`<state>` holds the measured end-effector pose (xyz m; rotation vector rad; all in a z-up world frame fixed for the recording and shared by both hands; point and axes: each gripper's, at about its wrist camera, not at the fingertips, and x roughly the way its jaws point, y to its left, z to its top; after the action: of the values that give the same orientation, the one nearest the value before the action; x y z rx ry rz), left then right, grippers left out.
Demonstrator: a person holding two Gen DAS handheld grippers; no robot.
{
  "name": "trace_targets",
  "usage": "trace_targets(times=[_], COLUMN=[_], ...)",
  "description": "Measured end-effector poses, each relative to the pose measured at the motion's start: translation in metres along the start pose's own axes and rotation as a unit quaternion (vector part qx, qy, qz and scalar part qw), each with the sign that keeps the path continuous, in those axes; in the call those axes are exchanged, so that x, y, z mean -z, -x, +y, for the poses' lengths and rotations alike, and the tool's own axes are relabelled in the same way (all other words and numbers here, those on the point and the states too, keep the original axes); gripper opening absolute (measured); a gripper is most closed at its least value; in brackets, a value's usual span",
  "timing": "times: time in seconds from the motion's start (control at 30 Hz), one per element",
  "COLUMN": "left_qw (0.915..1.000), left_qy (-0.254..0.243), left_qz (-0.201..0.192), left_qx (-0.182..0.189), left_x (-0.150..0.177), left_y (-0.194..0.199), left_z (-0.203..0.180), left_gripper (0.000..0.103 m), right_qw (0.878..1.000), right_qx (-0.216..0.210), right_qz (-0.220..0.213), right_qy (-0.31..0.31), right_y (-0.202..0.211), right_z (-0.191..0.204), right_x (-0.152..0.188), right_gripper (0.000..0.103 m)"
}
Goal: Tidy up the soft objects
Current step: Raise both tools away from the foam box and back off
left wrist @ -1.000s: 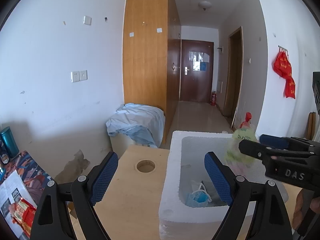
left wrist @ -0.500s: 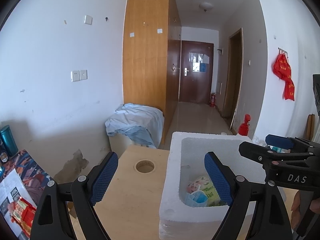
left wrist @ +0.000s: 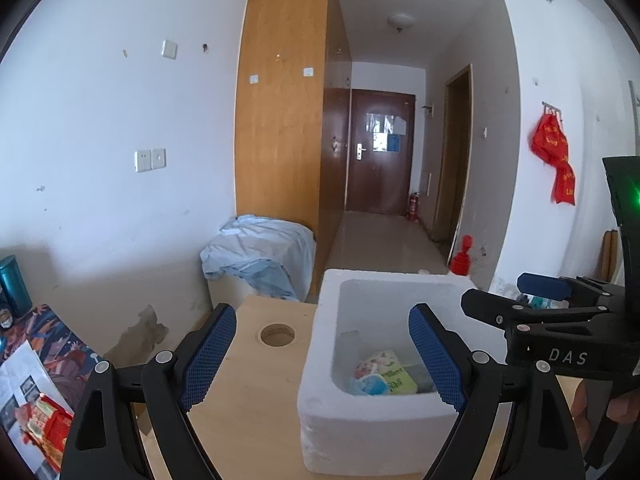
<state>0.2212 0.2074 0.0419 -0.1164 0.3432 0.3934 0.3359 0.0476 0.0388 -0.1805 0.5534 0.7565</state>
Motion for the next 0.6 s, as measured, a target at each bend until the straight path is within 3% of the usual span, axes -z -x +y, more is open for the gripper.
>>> trace_targets(times=[0.13,0.2,0.4,0.6], left_qw=[0.9999,0.9998,0.9996,0.9993], left_qy=[0.007,0.008,0.000,-0.003], left_qz=[0.001,0.000,0.000,-0.001], left_qx=[0.012,0.016,0.028,0.038], left_x=[0.004,0.006,0.011,0.017], left_y=[0.012,0.020,0.042,0.063], left_z=[-0.002,-0.003,-0.011,-0.018], left_gripper=[0.089,0.089,0.089,0.089], right_qw=[1.000,1.000,0.999,0.999], right_qx=[-0.002,-0.002,0.029,0.028], right_qz=[0.006,0.009,0.010,0.009], right_qy=[-0.006,-0.014,-0.017,-0.036], right_y=[0.014,0.019,0.041,0.062], right_z=[-0.004,-0.005,-0.008,-0.017], right_x=[0.004,0.005,0.018,0.032], right_gripper=[0.091,0.100,0.102,0.102])
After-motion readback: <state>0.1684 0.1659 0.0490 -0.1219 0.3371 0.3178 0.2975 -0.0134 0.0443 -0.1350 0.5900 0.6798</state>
